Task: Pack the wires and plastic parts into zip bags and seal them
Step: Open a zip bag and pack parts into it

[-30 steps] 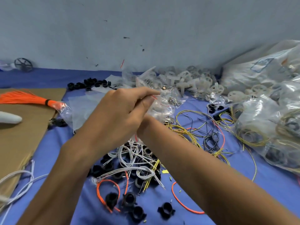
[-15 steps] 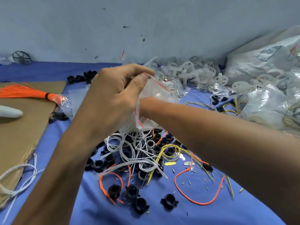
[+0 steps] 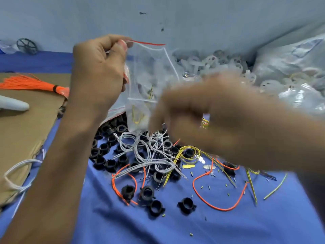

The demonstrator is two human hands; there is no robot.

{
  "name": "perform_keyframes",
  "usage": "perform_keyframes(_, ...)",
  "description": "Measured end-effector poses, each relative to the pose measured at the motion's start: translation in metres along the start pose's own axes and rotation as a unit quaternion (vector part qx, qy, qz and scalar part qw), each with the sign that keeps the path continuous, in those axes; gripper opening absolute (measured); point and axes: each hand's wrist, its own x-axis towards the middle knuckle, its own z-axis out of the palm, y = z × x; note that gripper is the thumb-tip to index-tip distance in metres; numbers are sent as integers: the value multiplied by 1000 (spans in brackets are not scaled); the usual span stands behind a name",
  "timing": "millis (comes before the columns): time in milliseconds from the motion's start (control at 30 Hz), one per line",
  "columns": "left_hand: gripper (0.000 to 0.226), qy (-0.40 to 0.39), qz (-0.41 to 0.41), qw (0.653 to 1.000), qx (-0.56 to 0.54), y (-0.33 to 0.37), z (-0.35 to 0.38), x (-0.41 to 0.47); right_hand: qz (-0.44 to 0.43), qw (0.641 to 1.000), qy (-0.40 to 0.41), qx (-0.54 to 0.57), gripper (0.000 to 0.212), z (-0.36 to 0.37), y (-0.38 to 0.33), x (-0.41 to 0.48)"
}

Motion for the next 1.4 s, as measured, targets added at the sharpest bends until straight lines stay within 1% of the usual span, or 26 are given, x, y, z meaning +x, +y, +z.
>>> perform_keyframes(33, 20, -5, 0, 1000, 0, 0, 1, -1, 32, 998, -40, -23, 22, 15, 2, -7)
perform_keyframes(67, 20, -11, 1, 1000, -1, 1, 1, -1, 38, 993, -88, -64, 20, 31, 10, -13)
perform_keyframes(100, 20, -16, 2, 1000, -3, 2, 1, -2, 63, 980, -149, -120, 19, 53, 16, -22)
perform_keyframes(133, 20, -19, 2, 1000, -6, 2, 1, -3, 87, 966, -179, -162, 19, 74, 25, -28)
perform_keyframes(167, 20, -20, 2, 1000, -9, 2, 0, -3, 100, 960, -189, -178, 18, 87, 33, -32)
perform_keyframes(333, 21, -28, -9, 1000, -8, 0, 2, -4, 122, 967, -162, -153, 13, 105, 64, -42)
perform_keyframes(467, 21, -37, -7, 999, 6, 2, 4, -6, 105, 974, -143, -138, 7, 98, 63, -44)
perform_keyframes(533, 22, -38, -7, 999, 12, 1, 2, -6, 112, 986, -99, -76, 7, 80, 61, -50)
perform_keyframes(633, 23, -46, 1, 999, 27, 2, 0, -7, 153, 986, 32, 57, 4, 31, 59, -67)
perform_keyframes(667, 23, -51, 4, 998, 32, 2, 1, -8, 166, 975, 82, 123, 8, 14, 58, -74)
perform_keyframes(700, 22, -56, 7, 998, 37, 3, 2, -9, 168, 959, 131, 187, 20, -2, 57, -80)
perform_keyframes(733, 22, -61, 8, 997, 41, 4, 3, -10, 164, 941, 177, 236, 31, -15, 58, -83)
perform_keyframes(767, 21, -66, 8, 997, 44, 6, 4, -11, 157, 922, 229, 270, 34, -24, 59, -82)
perform_keyframes(833, 21, -74, 9, 996, 45, 8, 5, -12, 143, 882, 318, 317, 28, -39, 59, -71)
perform_keyframes(867, 21, -77, 11, 996, 45, 9, 5, -13, 137, 870, 350, 318, 22, -44, 57, -63)
perform_keyframes(900, 21, -82, 14, 995, 47, 10, 5, -13, 131, 871, 369, 297, 18, -47, 54, -53)
perform_keyframes(933, 22, -89, 15, 995, 49, 10, 6, -14, 130, 883, 376, 250, 20, -49, 52, -43)
perform_keyframes(967, 22, -97, 13, 994, 50, 10, 8, -16, 129, 903, 368, 179, 22, -48, 47, -30)
perform_keyframes(1033, 22, -114, 7, 992, 48, 13, 11, -20, 114, 943, 311, 7, 13, -38, 39, -5)
perform_keyframes(1100, 22, -124, 16, 990, 64, 18, 13, -23, 76, 963, 221, -135, 13, -21, 34, 20)
perform_keyframes(1133, 20, -125, 26, 989, 76, 20, 13, -24, 63, 966, 157, -197, 14, -13, 36, 32)
perform_keyframes(1200, 19, -128, 38, 988, 72, 23, 12, -24, 69, 955, -2, -289, 14, 4, 46, 54)
perform_keyframes(1267, 19, -155, 52, 985, 52, 27, 12, -25, 113, 932, -156, -306, 16, 18, 58, 70)
perform_keyframes(1333, 19, -181, 65, 980, 57, 27, 14, -28, 153, 909, -243, -302, 20, 27, 64, 82)
perform_keyframes(1367, 19, -182, 66, 979, 55, 26, 15, -28, 152, 903, -262, -304, 22, 28, 66, 87)
perform_keyframes(1400, 19, -176, 62, 981, 48, 24, 15, -27, 146, 897, -272, -316, 18, 27, 65, 90)
